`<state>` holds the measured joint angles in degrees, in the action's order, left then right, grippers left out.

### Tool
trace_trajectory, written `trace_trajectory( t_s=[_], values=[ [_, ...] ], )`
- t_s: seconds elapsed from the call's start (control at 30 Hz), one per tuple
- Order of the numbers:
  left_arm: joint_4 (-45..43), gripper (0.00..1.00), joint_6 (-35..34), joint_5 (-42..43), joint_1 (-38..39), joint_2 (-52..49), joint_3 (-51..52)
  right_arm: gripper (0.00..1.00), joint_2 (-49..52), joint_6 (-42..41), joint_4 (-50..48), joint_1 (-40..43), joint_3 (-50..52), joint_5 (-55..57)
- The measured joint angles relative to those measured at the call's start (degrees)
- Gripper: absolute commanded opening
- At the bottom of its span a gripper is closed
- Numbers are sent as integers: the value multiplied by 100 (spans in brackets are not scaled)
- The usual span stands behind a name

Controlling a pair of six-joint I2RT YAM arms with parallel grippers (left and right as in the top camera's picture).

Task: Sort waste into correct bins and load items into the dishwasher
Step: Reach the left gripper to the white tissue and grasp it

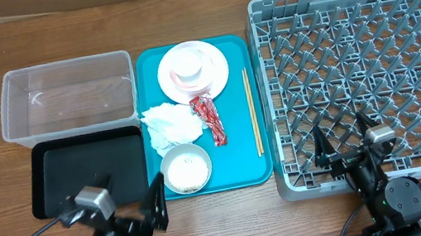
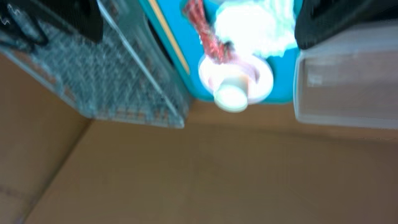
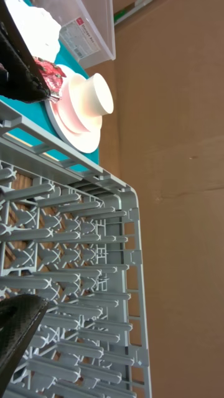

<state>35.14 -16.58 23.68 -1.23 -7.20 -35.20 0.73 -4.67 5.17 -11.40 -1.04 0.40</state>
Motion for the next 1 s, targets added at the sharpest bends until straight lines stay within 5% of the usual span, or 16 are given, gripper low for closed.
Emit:
trace_trajectory(
  t_s=[0.33,0.4,0.43,0.63,0.8,0.83,0.93,1.0],
  values=[
    [5049,100,501,166,0,-4162,-4343,100,0,2,-4,0,0,-2],
    [5442,52,503,236,0,-4918,-4896,100,0,2,-4,0,0,-2],
    [5545,4,498,286,0,-5215,-5066,100,0,0,0,0,0,-4],
    [5504,4,511,590,42,-6463,-5346,100,0,0,0,0,0,-2],
    [5010,4,127,-98,562,-6826,-5329,100,0,0,0,2,0,-2],
    [4937,8,9,-293,713,-6826,-5320,100,0,4,0,2,0,-2],
    [4701,49,-446,-986,1239,-6813,-5230,100,0,4,-2,0,0,-2],
    [4503,56,-737,-1436,1567,-6819,-5093,100,0,2,2,0,0,0]
  ],
)
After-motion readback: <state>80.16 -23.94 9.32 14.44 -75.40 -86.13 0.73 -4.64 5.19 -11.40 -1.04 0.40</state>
